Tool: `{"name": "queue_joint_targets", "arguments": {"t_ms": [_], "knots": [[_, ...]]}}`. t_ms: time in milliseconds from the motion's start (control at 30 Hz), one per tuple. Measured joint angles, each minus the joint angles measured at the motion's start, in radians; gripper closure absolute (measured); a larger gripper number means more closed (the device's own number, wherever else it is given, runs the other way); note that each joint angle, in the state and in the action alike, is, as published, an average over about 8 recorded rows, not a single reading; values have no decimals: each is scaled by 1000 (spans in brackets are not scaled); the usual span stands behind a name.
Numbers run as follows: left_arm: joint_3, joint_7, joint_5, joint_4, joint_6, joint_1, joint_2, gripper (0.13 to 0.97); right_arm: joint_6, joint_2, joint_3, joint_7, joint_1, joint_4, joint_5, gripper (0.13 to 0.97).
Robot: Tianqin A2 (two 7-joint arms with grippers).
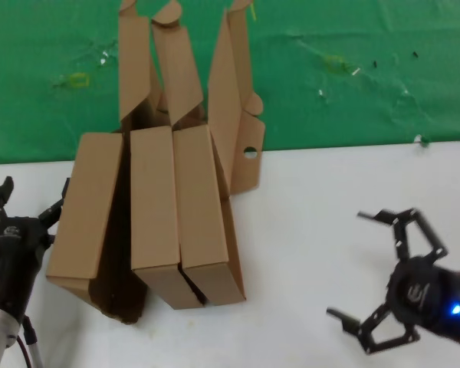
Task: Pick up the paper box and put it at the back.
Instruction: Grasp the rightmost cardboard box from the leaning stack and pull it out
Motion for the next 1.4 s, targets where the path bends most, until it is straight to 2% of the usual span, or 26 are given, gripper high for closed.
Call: {"name": "queue_joint_targets", "arguments": {"t_ms": [267, 300, 567, 767, 900, 1200, 1400], "knots": [[0, 0, 0, 0, 0, 0, 0, 572, -19, 62, -137, 46, 78, -10, -84, 131], [0, 0, 0, 0, 0, 0, 0, 572, -19, 65, -156, 54, 92, -12, -95, 133], [0, 0, 0, 0, 0, 0, 0, 771, -6, 79, -276, 110, 179, -17, -169, 158], [0, 0, 0, 0, 0, 0, 0, 850, 8, 61, -337, 129, 226, -24, -191, 215], [0, 0, 0, 0, 0, 0, 0, 898, 13, 31, -384, 136, 265, -33, -206, 215], [0, 0, 0, 0, 0, 0, 0, 938, 17, -21, -487, 168, 351, -65, -258, 362], [0, 0, 0, 0, 0, 0, 0, 953, 25, -39, -522, 188, 385, -85, -276, 524]]}}
